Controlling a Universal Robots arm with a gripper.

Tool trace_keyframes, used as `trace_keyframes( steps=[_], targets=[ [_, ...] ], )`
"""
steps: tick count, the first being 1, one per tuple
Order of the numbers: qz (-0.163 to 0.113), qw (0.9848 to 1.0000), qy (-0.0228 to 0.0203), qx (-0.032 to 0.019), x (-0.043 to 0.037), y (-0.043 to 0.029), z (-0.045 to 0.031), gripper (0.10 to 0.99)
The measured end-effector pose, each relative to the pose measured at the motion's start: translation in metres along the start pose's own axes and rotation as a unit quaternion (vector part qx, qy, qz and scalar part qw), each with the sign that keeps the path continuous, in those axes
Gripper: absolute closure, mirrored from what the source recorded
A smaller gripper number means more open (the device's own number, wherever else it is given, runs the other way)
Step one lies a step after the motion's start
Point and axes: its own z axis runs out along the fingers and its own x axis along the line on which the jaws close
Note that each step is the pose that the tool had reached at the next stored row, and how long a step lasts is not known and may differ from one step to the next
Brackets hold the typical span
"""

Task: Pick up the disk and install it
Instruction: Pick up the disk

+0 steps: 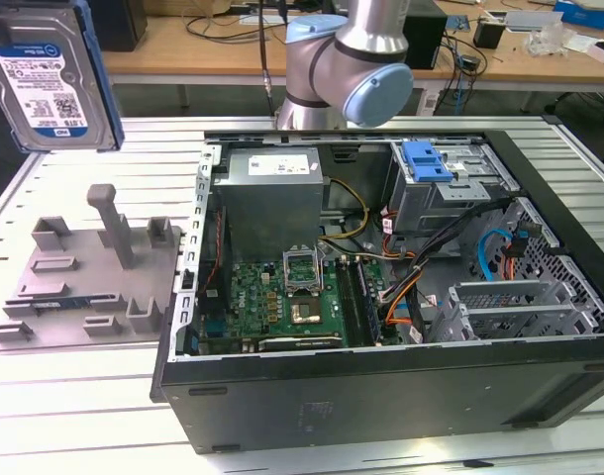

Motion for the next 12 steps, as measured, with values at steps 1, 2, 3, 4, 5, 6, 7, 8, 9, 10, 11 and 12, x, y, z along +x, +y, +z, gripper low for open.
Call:
trace_keyframes(
  steps=[1,2,3,4,5,6,7,8,9,10,11,12],
  targets=[
    [0.000,1.0000,0.0000,-0.0005,0.0017,-0.0023,-0.0001,0.718],
    [0.000,1.0000,0.0000,-0.0011,0.0038,-0.0050,-0.0001,0.718],
    [0.000,1.0000,0.0000,-0.0016,0.0056,-0.0075,-0.0002,0.718],
    [0.000,1.0000,0.0000,-0.0021,0.0076,-0.0102,-0.0002,0.718],
    [0.000,1.0000,0.0000,-0.0027,0.0096,-0.0130,-0.0003,0.718],
    [0.000,1.0000,-0.0001,-0.0032,0.0114,-0.0153,-0.0002,0.718],
    [0.000,1.0000,-0.0001,-0.0039,0.0139,-0.0187,-0.0002,0.718],
    [0.000,1.0000,-0.0001,-0.0049,0.0177,-0.0236,-0.0002,0.718],
    [0.000,1.0000,-0.0001,-0.0056,0.0208,-0.0278,-0.0002,0.718],
    [0.000,1.0000,-0.0002,-0.0060,0.0230,-0.0307,-0.0002,0.718],
    [0.000,1.0000,-0.0002,-0.0064,0.0251,-0.0336,-0.0001,0.718],
    [0.000,1.0000,-0.0001,-0.0068,0.0276,-0.0371,-0.0001,0.718]
  ],
)
